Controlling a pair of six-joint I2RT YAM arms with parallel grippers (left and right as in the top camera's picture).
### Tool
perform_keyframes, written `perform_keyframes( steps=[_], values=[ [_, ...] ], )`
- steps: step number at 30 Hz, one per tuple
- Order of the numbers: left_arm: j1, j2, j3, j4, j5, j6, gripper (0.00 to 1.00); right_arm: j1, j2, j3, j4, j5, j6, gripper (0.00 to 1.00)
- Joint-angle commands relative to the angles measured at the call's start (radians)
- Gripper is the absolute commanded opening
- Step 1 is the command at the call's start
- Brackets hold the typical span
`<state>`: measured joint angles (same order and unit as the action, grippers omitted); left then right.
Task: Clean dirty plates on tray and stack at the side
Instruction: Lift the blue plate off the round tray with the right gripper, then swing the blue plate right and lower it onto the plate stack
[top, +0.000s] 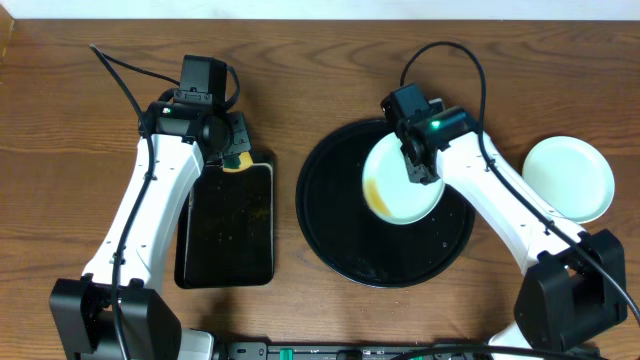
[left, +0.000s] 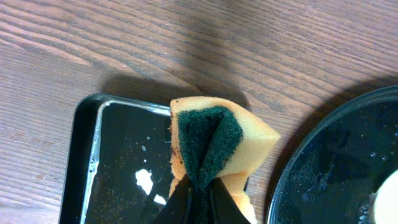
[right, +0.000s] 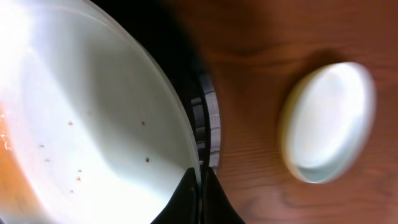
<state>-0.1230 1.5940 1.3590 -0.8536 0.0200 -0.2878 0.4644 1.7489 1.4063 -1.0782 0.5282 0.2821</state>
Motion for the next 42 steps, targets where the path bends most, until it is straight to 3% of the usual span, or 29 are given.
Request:
perform_keyframes(
  steps=[1, 14, 22, 29, 42],
  values=[
    [0.005, -0.002, 0.020, -0.002, -0.002, -0.005, 0.07, 0.009, -0.048, 0.076, -0.024, 0.238, 0.003, 0.01],
    [0.005, 0.000, 0.019, -0.002, -0.002, -0.005, 0.07, 0.129, -0.050, 0.198, -0.055, 0.700, -0.232, 0.01],
    [0.005, 0.000, 0.019, -0.001, -0.002, -0.005, 0.07, 0.213, -0.050, 0.198, 0.013, 0.862, -0.388, 0.01],
    [0.005, 0.000, 0.019, -0.001, -0.002, -0.005, 0.07, 0.266, -0.049, 0.198, 0.071, 0.932, -0.480, 0.01],
    [0.005, 0.000, 0.019, -0.002, -0.002, -0.005, 0.07, 0.277, -0.050, 0.198, 0.076, 0.903, -0.461, 0.01]
  ],
)
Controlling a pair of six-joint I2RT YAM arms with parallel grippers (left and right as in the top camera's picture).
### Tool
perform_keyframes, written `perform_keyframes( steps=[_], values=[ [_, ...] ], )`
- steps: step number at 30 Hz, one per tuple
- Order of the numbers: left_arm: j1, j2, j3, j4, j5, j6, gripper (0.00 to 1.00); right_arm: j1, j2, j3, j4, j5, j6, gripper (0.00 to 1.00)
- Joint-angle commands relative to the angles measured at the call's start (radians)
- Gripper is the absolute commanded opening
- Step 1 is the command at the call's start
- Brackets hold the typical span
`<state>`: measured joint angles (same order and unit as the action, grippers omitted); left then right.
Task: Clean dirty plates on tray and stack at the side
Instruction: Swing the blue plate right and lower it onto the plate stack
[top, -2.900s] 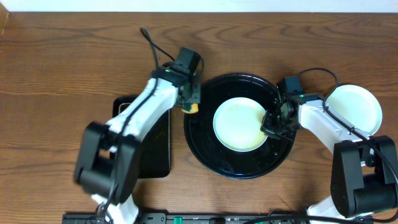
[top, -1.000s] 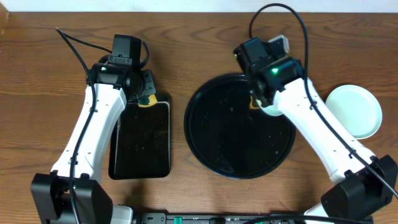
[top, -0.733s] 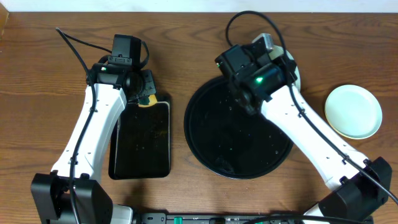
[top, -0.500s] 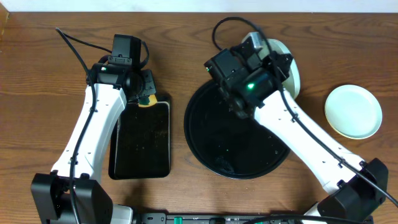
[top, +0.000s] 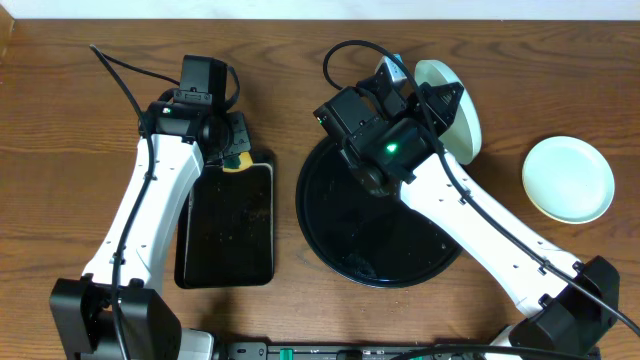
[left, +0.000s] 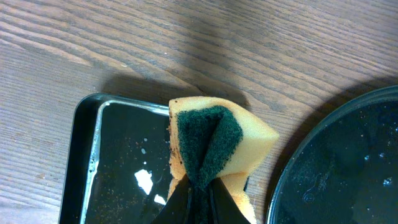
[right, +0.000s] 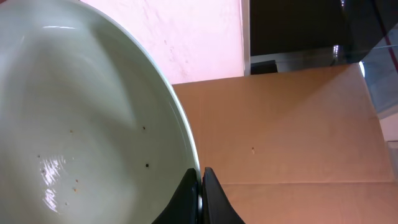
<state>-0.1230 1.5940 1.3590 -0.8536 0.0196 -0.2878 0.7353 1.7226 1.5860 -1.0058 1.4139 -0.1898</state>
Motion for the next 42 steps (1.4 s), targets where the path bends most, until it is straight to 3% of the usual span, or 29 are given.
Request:
perform_keyframes(
  steps=[1, 5, 13, 20, 34, 42],
  values=[
    [0.005, 0.000, 0.019, -0.002, -0.002, -0.005, 0.07, 0.006, -0.023, 0.019, 0.001, -0.018, 0.019, 0.01],
    [0.007, 0.000, 0.019, -0.002, -0.003, -0.004, 0.07, -0.010, -0.023, 0.019, -0.023, -0.216, 0.129, 0.01],
    [0.037, 0.001, -0.018, 0.007, -0.002, -0.004, 0.07, -0.159, -0.023, 0.019, -0.124, -0.721, 0.512, 0.01],
    [0.050, 0.009, -0.066, 0.025, -0.002, -0.005, 0.07, -0.371, -0.023, 0.019, -0.162, -0.903, 0.739, 0.01],
    [0.050, 0.020, -0.131, 0.055, -0.002, -0.031, 0.07, -0.927, -0.023, 0.016, -0.200, -1.135, 0.772, 0.01],
    [0.050, 0.020, -0.132, 0.055, -0.002, -0.031, 0.07, -1.163, -0.023, 0.010, -0.255, -1.142, 0.772, 0.01]
  ],
)
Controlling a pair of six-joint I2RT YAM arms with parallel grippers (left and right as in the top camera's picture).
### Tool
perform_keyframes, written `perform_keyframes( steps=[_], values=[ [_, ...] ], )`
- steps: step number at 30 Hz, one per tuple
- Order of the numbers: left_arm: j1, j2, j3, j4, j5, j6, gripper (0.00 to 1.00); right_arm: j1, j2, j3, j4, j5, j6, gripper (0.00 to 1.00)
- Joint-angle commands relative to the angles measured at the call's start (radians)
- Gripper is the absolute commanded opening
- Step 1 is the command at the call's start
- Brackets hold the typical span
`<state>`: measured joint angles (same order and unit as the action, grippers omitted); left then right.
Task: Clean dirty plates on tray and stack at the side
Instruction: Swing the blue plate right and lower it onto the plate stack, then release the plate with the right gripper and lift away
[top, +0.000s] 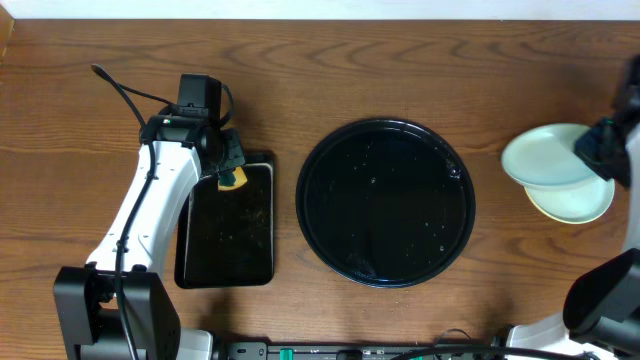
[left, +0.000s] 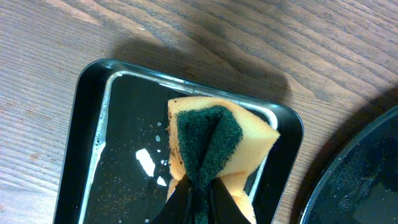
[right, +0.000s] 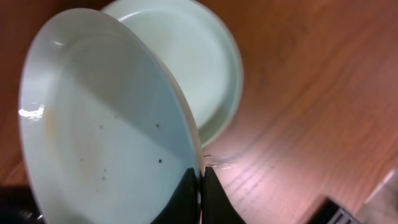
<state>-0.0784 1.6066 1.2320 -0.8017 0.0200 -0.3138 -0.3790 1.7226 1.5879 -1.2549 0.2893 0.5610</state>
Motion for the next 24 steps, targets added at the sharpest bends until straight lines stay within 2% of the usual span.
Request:
perform_keyframes(
  steps=[1, 6, 12, 17, 24],
  values=[
    [0.005, 0.008, -0.005, 0.003, -0.003, -0.005, 0.07, -0.079, -0.023, 0.002, -0.006, -0.018, 0.023, 0.01],
    [0.005, 0.008, -0.023, 0.011, -0.003, -0.005, 0.07, -0.208, -0.023, -0.067, 0.015, -0.021, 0.029, 0.01],
    [0.005, 0.008, -0.039, 0.019, -0.002, -0.005, 0.08, -0.299, -0.023, -0.235, 0.115, -0.050, 0.022, 0.01],
    [0.005, 0.008, -0.039, 0.021, -0.002, -0.005, 0.08, -0.273, -0.023, -0.362, 0.222, -0.093, 0.018, 0.01],
    [0.005, 0.008, -0.039, 0.021, -0.002, -0.005, 0.08, -0.154, -0.023, -0.402, 0.332, -0.107, 0.030, 0.01]
  ],
)
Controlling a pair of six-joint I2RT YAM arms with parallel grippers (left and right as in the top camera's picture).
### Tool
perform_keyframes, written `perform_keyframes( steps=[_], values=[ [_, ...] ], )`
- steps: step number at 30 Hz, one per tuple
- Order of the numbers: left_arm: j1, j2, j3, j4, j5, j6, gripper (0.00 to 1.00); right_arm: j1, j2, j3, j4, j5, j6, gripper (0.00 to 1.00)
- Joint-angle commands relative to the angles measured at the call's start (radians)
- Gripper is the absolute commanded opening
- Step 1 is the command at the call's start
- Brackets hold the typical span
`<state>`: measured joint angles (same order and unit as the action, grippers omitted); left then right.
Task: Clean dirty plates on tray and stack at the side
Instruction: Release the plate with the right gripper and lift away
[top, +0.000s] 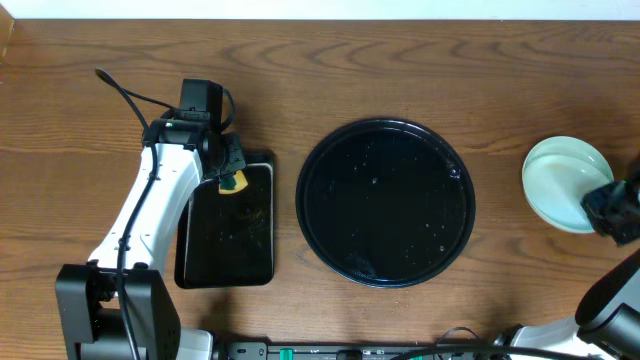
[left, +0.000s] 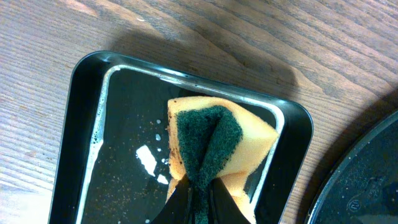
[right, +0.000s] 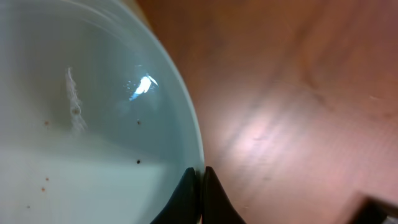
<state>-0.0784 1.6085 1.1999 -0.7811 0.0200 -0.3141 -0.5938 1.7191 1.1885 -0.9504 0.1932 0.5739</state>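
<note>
At the table's right side a pale green plate (top: 560, 180) lies flat on top of a second plate. My right gripper (top: 603, 205) is shut on the top plate's rim. In the right wrist view that plate (right: 93, 124) carries a few dark specks, and the gripper (right: 200, 177) pinches its edge. The round black tray (top: 385, 203) holds no plates. My left gripper (left: 199, 190) is shut on a folded yellow sponge (left: 211, 143) with a green scouring face.
The sponge hangs over the far end of a rectangular black tray (top: 225, 235), which is wet and speckled with crumbs (left: 124, 124). Bare wooden table lies between the two trays. A strip of table also separates the round tray from the plates.
The held plate was tilted above the plate at the right; now it lies flat on it, with my right gripper still on its rim. The left gripper and sponge have hardly moved.
First my right gripper held a plate with an orange smear in the round tray. Then the plate was up and tilted at the tray's far edge, leaving the tray bare. Later it hung over the side plate, where it now lies. The left gripper kept the sponge throughout.
</note>
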Motion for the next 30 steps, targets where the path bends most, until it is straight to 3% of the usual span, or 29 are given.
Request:
perform_keyframes(
  steps=[1, 10, 11, 12, 13, 22, 30],
  values=[
    [0.005, 0.006, -0.007, 0.001, -0.002, -0.005, 0.07, 0.073, -0.019, -0.002, 0.042, -0.011, 0.018, 0.01],
    [0.005, 0.006, -0.007, 0.000, -0.002, -0.005, 0.07, 0.108, -0.015, -0.003, 0.090, 0.012, 0.061, 0.02],
    [0.005, 0.006, -0.007, 0.000, -0.002, -0.005, 0.07, 0.108, -0.015, -0.003, 0.086, 0.013, 0.061, 0.25],
    [0.005, 0.006, -0.007, 0.000, -0.002, -0.005, 0.08, 0.108, -0.015, -0.003, 0.082, 0.012, 0.061, 0.59],
    [0.005, 0.006, -0.007, 0.000, -0.002, -0.005, 0.07, 0.108, -0.015, -0.003, 0.078, 0.011, 0.061, 0.99],
    [0.016, 0.006, -0.007, -0.002, -0.002, -0.004, 0.07, 0.110, -0.016, 0.005, 0.091, -0.064, -0.015, 0.99],
    [0.126, 0.006, -0.064, 0.001, -0.002, -0.004, 0.07, 0.111, -0.016, 0.130, 0.006, -0.074, -0.070, 0.99]
  ],
)
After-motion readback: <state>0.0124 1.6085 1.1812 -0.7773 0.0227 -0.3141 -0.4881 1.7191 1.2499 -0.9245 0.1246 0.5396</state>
